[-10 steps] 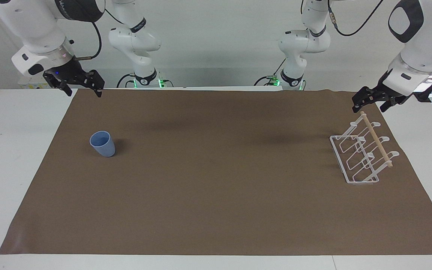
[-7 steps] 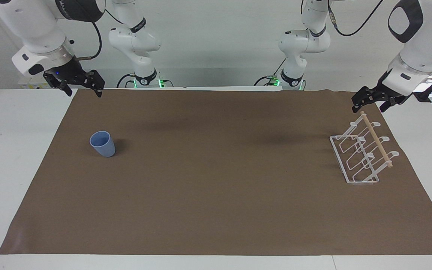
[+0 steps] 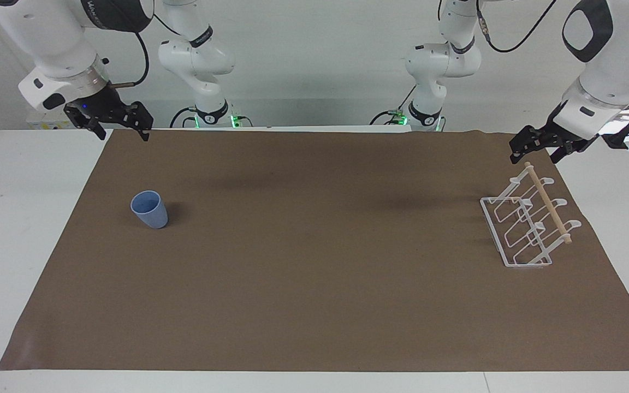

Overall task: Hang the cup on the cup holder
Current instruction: 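Reach the right gripper down to the light blue cup's rim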

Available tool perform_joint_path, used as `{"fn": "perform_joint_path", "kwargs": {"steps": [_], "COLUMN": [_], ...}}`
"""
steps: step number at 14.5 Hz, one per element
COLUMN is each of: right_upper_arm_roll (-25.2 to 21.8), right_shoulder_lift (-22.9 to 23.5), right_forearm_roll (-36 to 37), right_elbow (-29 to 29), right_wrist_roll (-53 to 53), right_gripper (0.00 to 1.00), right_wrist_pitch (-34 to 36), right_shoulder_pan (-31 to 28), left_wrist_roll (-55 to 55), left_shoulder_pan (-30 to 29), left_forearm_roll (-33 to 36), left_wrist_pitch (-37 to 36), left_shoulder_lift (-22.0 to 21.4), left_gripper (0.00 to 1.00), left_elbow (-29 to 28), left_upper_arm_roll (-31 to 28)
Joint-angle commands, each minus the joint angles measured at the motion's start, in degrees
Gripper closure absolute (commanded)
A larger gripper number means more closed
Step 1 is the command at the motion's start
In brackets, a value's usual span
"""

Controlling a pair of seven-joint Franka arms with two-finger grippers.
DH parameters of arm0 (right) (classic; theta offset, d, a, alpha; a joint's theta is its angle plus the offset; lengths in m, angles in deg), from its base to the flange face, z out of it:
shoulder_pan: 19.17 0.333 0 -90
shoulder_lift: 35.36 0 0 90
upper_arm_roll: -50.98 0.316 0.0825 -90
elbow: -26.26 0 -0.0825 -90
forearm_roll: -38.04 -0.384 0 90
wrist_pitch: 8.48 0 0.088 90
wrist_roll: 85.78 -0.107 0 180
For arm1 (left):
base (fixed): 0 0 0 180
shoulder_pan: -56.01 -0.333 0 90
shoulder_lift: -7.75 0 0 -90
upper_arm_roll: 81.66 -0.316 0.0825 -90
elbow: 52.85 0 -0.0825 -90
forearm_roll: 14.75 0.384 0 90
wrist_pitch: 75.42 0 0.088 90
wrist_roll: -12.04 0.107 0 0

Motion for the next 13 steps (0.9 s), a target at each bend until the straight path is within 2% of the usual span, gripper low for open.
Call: {"fn": "perform_joint_path", "kwargs": {"steps": [1, 3, 5, 8, 13], "right_upper_arm_roll": [-0.39, -0.39, -0.48, -0.39, -0.39], "right_shoulder_lift": [-3.37, -1.28, 1.80, 6.46, 6.91], "right_forearm_roll": [-0.91, -1.00, -1.00, -1.35, -1.35], "right_elbow": [12.53, 18.35, 21.44, 22.94, 29.25], "right_wrist_roll": [5.73, 9.69, 12.42, 12.70, 13.65], "right_gripper": [0.00, 0.00, 0.00, 0.00, 0.00], "right_wrist_pitch": [-14.01, -22.03, -28.27, -32.60, -37.25], "right_shoulder_pan": [-1.61, -5.20, -7.06, -9.79, -10.05], "left_wrist_roll": [-0.72, -0.72, -0.90, -0.90, -4.49], "left_shoulder_pan": [0.49, 0.49, 0.49, 0.57, 0.58], "left_forearm_roll": [-0.44, -0.44, -0.44, -0.44, -0.44], "left_wrist_pitch": [-1.83, -1.75, -2.19, -2.02, -1.66], "left_shoulder_lift": [-1.72, -2.24, -2.51, -2.51, -2.51], "left_gripper": [0.00, 0.00, 0.00, 0.00, 0.00], "left_elbow": [-1.31, -2.01, -2.28, -2.36, -2.62], "left_upper_arm_roll": [-0.34, -0.34, -0.26, -0.26, -0.34]}}
